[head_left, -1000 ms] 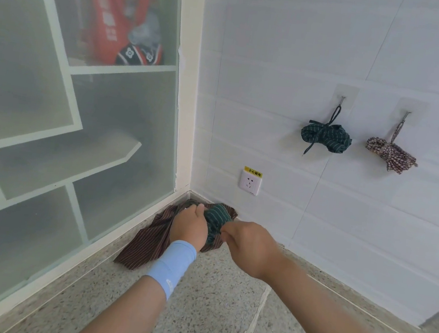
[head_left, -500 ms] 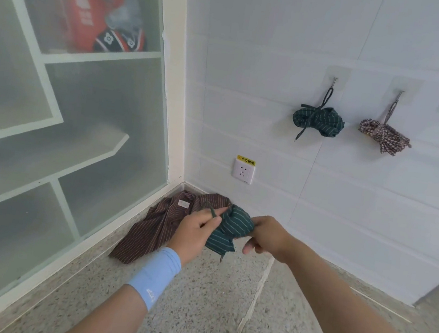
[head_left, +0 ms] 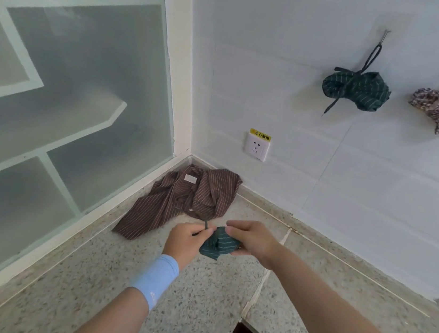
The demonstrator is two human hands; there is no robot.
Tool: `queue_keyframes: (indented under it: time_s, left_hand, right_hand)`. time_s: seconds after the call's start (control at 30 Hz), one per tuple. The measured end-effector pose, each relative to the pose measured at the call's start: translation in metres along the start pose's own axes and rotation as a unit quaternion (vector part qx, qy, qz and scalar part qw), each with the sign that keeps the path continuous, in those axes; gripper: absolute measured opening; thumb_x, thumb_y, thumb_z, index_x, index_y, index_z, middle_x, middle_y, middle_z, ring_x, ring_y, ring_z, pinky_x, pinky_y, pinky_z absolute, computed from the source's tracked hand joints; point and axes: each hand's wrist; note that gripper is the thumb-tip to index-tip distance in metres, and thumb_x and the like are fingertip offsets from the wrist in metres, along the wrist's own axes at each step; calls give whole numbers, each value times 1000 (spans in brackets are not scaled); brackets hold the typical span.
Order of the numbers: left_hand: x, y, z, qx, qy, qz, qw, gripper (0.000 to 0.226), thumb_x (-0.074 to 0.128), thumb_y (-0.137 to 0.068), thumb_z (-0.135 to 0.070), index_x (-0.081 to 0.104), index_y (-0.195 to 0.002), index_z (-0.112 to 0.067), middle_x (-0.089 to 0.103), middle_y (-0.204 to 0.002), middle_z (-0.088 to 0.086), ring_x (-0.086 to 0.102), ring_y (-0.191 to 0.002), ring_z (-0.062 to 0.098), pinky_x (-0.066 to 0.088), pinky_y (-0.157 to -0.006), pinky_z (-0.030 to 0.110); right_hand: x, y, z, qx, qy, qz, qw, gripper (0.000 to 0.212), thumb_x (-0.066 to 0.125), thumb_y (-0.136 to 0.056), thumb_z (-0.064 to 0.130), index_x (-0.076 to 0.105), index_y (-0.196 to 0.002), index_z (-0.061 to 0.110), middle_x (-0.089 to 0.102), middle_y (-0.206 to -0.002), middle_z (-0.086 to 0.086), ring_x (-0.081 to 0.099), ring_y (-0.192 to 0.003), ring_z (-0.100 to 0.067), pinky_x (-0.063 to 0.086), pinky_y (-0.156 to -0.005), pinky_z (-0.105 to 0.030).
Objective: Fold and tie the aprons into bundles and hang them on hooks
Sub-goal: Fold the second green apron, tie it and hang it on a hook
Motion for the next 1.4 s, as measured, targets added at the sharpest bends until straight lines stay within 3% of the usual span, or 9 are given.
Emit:
queue_keyframes:
  time_s: [0.17,0.27,0.4,0.53,0.67,0.83,1.0,1.13,1.4]
  left_hand:
    - [16,-11,36,-70,-30,49,996,25,65,-92,-26,75,-73,-14,71,-65,-6,62,-65,6,49,-59,26]
    - [28,-17,52,-118,-27,75,990,16,66,-92,-22,79,-85,-15,73,-79,3,64,-74,12,53,-72,30]
    - [48,-23,78,-217,-21,80,973,31,67,-91,-26,71,-62,-14,53,-51,-11,46,-52,6,33,-49,19]
    - [64,-27,97,-280,-7,57,958,24,66,-92,-31,79,-82,-12,67,-66,-3,57,-62,10,41,-55,19]
    - [80,-25,99,-293,9,75,953,19,66,-92,-32,79,-91,-19,73,-85,-7,65,-79,9,47,-64,17]
    - [95,-27,100,-271,-41,56,960,26,62,-94,-30,78,-78,-17,72,-75,-2,66,-73,14,52,-66,29]
    - [106,-38,97,-203,-106,88,969,31,59,-96,-25,73,-73,-10,66,-69,-1,63,-67,15,50,-63,29]
    - [109,-40,97,-142,-149,138,969,29,53,-98,-20,73,-83,-5,62,-82,8,61,-77,21,49,-70,31]
    - [110,-32,107,-77,-196,142,967,21,59,-96,-28,77,-98,-18,66,-89,1,61,-81,15,49,-72,26]
  right_hand:
    - [11,-32,-47,-17,92,11,996,52,72,-90,14,55,-139,11,63,-128,2,64,-110,-14,56,-94,-32]
    - [17,-44,-68,-9,148,26,989,57,74,-88,10,54,-141,11,63,-130,1,59,-119,-11,47,-104,-25]
    - [30,-64,-94,34,150,23,988,52,72,-84,3,58,-132,18,62,-117,7,58,-109,-7,45,-79,-6]
    - [44,-78,-119,116,-31,-91,989,33,68,-90,8,59,-122,9,73,-104,-5,68,-90,-16,55,-72,-22]
    - [50,-85,-131,196,-156,-230,940,47,82,-81,19,51,-117,14,69,-97,-6,68,-85,-20,59,-71,-34]
    - [48,-85,-141,197,-251,-222,921,30,83,-79,12,71,-106,5,73,-96,-10,69,-88,-21,57,-73,-29]
    - [36,-70,-152,26,-49,-207,977,8,72,-90,13,76,-83,16,73,-81,9,67,-80,-8,51,-70,-19]
    - [19,-72,-161,-176,230,-145,946,14,65,-94,9,77,-97,16,60,-112,17,59,-93,4,47,-84,-10]
    - [5,-92,-149,-126,304,-65,942,6,59,-99,16,65,-97,15,62,-79,3,54,-68,-12,44,-63,-24]
Point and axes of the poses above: each hand's wrist, its own y-axis away from the middle knuckle, its own x-axis out of the palm, z = x × y
